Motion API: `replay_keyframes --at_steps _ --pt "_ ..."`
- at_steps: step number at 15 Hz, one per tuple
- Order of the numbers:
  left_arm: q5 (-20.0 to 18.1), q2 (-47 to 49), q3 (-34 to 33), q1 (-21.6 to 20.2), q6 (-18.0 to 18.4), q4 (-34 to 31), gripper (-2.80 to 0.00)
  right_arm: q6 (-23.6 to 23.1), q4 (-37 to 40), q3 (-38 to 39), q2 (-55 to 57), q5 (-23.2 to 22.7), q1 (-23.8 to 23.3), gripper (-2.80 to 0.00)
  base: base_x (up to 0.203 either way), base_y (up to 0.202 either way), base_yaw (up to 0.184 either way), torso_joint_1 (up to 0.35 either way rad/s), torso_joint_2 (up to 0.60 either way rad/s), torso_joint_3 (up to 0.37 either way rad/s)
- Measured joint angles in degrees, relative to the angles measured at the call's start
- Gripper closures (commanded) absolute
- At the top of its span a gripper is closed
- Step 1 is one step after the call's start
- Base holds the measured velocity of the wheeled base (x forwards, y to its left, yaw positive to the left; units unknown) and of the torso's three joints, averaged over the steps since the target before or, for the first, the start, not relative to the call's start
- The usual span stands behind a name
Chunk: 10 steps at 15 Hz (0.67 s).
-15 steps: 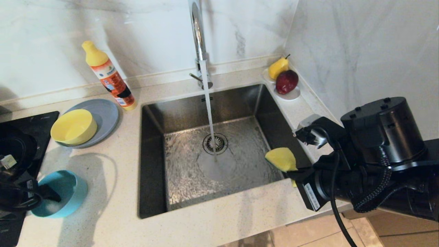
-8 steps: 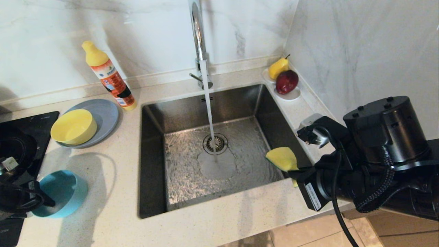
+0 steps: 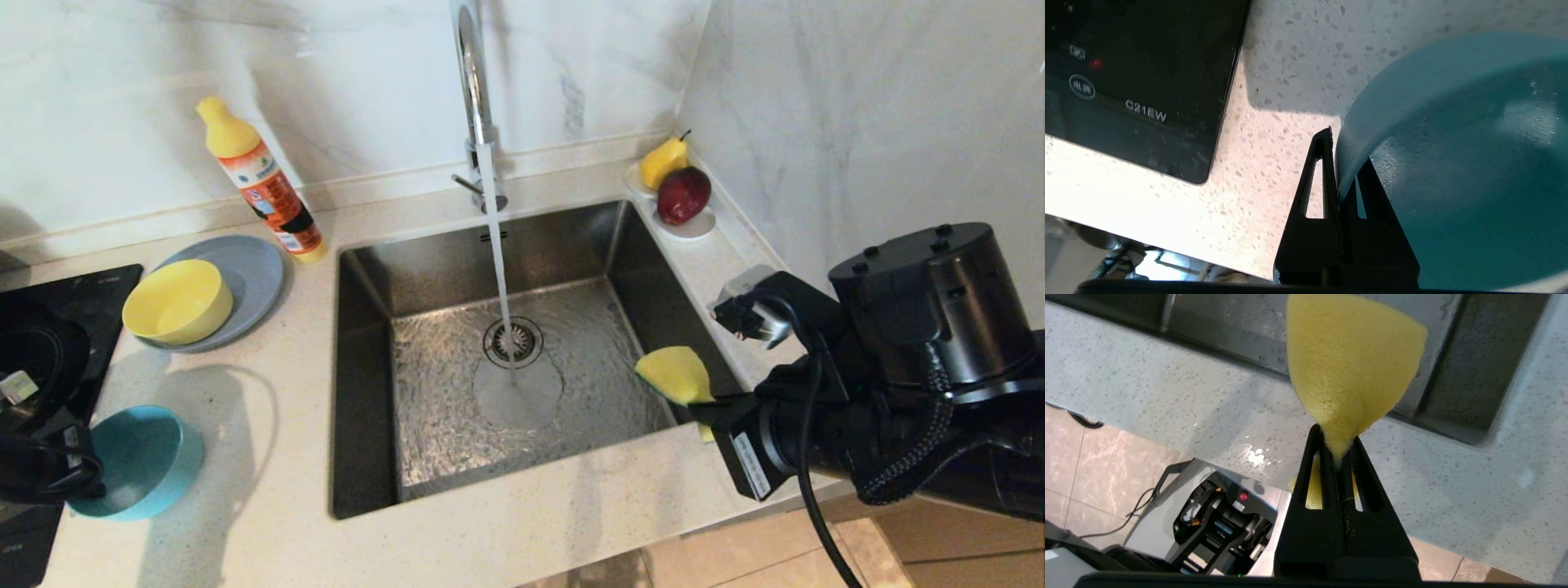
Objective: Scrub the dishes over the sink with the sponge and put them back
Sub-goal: Wash the bowl
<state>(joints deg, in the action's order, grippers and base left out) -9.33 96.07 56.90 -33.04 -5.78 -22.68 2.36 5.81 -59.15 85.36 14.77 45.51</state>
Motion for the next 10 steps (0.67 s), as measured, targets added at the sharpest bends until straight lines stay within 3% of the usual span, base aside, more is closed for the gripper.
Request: replay_keyframes --at_steps 2,6,8,10 --pt "-2.0 -2.3 2.0 0.1 -0.1 -4.6 0.0 0.0 0.0 0.2 -0.2 0.0 0.0 0.0 0.0 0.0 0.0 0.0 0.0 0.0" --pt "-10.7 -9.2 7.8 0.4 -0.1 -16.0 0.0 0.2 -0.1 0.8 -0.8 0.0 0.0 0.0 0.0 0.0 0.0 0.0 0.0 0.0" --pt "-13.2 -12.7 11.0 2.8 -0.2 -21.4 0.0 0.3 -0.1 0.9 -1.1 0.0 0.0 0.0 0.0 0.0 0.0 0.0 0.0 0.0" --pt "-13.4 -15.2 12.9 7.5 -0.7 -24.1 0.0 0.5 -0.3 0.9 -1.3 0.0 0.0 0.0 0.0 0.0 0.0 0.0 0.0 0.0"
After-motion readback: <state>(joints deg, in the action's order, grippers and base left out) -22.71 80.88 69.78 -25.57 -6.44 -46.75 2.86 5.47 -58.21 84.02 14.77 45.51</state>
